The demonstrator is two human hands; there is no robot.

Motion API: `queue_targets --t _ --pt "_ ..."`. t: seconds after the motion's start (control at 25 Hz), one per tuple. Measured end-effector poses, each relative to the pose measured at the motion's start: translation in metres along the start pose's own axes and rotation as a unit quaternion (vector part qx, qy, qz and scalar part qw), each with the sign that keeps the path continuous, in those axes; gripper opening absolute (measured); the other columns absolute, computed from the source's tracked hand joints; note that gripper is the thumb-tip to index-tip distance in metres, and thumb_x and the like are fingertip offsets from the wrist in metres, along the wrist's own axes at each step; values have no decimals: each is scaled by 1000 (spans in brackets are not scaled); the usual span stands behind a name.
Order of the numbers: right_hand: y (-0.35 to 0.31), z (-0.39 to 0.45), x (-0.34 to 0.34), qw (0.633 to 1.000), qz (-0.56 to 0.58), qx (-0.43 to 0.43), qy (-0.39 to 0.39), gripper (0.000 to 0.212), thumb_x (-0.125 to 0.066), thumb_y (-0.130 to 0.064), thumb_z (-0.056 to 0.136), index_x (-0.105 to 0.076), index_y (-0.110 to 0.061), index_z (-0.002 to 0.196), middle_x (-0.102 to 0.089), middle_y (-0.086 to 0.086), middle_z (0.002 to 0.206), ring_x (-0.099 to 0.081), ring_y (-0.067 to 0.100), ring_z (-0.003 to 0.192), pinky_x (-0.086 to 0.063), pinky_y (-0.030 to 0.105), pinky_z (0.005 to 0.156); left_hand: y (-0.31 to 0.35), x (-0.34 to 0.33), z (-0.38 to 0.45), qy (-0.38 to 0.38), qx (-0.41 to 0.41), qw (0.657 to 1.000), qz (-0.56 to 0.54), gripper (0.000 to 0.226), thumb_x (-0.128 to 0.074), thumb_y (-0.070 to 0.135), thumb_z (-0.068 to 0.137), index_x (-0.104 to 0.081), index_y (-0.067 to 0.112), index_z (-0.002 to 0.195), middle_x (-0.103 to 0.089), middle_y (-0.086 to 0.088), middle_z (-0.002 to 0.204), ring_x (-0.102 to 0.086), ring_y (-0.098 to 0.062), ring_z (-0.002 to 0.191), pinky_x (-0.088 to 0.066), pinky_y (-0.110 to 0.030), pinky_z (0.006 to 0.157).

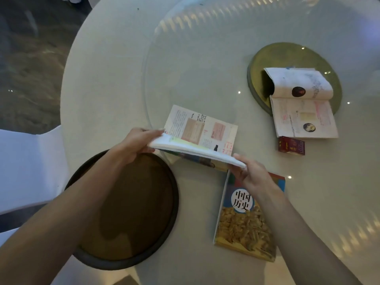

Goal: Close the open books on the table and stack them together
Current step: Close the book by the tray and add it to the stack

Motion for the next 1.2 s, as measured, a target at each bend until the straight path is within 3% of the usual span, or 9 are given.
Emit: queue_targets --t 0.2,0.32,0.44,0.56,0.8,0.88,1.0,1.12,1.2 --pt "-26 34 -24 1000 0 24 -14 40 -40 -27 109 -57 1 132 -77 23 104 -78 30 93 -63 41 82 -9 -27 21 23 67 983 -169 55 -43 59 100 -67 10 108 -73 -12 100 -70 -25 86 -60 -36 76" --pt "-43 53 -19 982 -157 70 82 35 -48 -34 106 -50 -5 126 -66 22 120 -70 30 104 -60 45 91 -26 -36 19 109 91 972 -184 31 -56 39 99 -64 9 98 -65 -9 91 -64 -19 77 -56 -32 73" --pt "-81 64 -33 836 -475 216 172 55 -63 -32 98 -45 -8 144 -55 14 138 -58 28 121 -52 46 104 -41 -69 7 113 112 965 -208 17 -64 21 95 -62 7 104 -61 -4 83 -61 -15 70 -53 -26 64" --pt "-88 85 -86 681 -656 315 75 65 -63 -31 97 -38 -13 154 -44 11 154 -41 28 142 -38 46 117 -53 -97 -2 118 127 955 -240 28 -67 17 92 -57 7 116 -60 -4 89 -66 -21 85 -60 -33 75" --pt "-87 110 -112 567 -767 297 46 52 -61 -42 96 -52 -17 141 -52 8 142 -47 30 128 -38 48 106 -78 -146 -17 84 176 940 -279 24 -68 17 92 -58 5 111 -61 -7 94 -65 -25 100 -60 -40 92" --pt "-84 106 -111 563 -769 299 50 46 -61 -42 95 -56 -16 133 -54 8 133 -50 30 121 -43 47 103 -72 -140 -13 112 162 933 -301 25 -71 16 90 -56 10 108 -65 -7 101 -67 -23 98 -61 -37 82" --pt "-75 107 -96 642 -727 240 42 36 -62 -43 95 -59 -16 118 -62 7 118 -59 27 106 -54 46 92 -56 -113 -3 169 107 935 -293 41 -75 11 88 -45 14 115 -66 -9 106 -71 -24 88 -63 -42 71" --pt "-59 98 -81 702 -684 198 15 32 -62 -42 97 -63 -13 110 -70 9 109 -67 27 98 -59 48 88 -36 -84 2 182 51 950 -247 36 -69 10 94 -47 22 120 -70 -11 112 -75 -23 82 -57 -30 47" --pt "-46 88 -73 733 -653 188 -12 33 -62 -42 96 -69 -11 107 -73 8 104 -70 27 97 -59 49 89 -25 -75 1 158 33 952 -260 34 -61 10 100 -50 23 129 -71 -13 113 -76 -22 84 -61 -32 53"
Point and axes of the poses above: each hand's wrist, its own z-axis towards the middle knuckle, its own x-axis out of the back of the hand, y = z × x, the point moved 10 cm from there along z, towards the middle knuckle
